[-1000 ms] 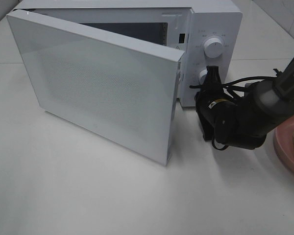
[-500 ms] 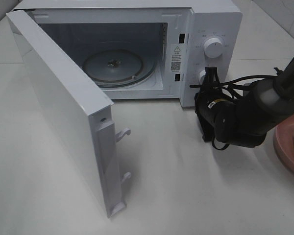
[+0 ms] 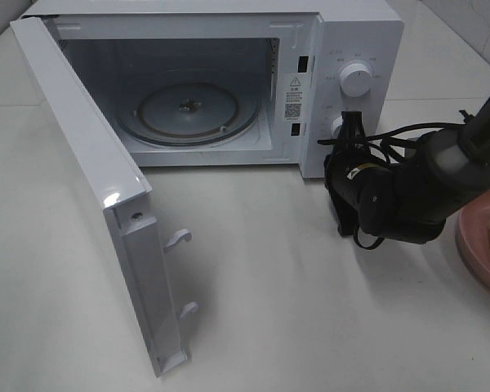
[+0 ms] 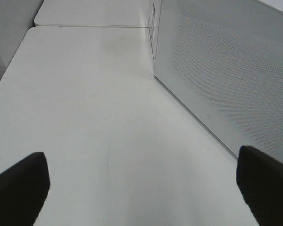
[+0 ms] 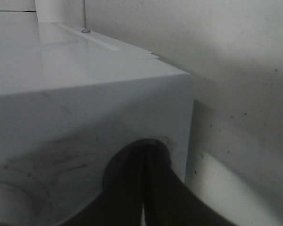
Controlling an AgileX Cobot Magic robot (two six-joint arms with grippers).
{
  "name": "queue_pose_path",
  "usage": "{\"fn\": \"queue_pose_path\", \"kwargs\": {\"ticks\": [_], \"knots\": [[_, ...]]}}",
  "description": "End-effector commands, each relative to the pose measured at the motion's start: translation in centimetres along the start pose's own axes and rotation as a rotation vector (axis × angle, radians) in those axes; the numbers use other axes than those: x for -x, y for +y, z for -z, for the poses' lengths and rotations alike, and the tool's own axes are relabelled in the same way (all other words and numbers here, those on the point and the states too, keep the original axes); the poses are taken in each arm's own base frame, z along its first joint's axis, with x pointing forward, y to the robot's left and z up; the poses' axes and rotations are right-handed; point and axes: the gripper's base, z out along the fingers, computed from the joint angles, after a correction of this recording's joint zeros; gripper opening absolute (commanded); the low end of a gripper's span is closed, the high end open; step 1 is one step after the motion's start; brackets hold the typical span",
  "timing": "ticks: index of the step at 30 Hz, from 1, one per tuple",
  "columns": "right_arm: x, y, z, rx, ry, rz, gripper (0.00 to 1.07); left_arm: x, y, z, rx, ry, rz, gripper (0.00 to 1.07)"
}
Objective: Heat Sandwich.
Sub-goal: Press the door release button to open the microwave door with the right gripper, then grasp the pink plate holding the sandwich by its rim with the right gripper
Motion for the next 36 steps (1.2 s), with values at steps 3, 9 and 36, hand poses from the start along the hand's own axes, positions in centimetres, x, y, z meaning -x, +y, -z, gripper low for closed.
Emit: {"fn": "queue_pose_path", "kwargs": {"ticks": [3,9,36], "knots": [[-0.2,3.4,-0.8,0.169,0.032,0.036,0.00,-0.2,0.0,0.3,0.002,-0.031,-0.001,1.04],[0.2,2.6,0.2,0.121,0.039,0.039,0.00,-0.2,0.0,0.3,0.002,-0.031,-0.001,1.04],[1.3,-0.1,6.1,-0.199,0.185,0.293,0.03,-0.2,0.0,0.3,0.002,-0.031,-0.001,1.04]]}}
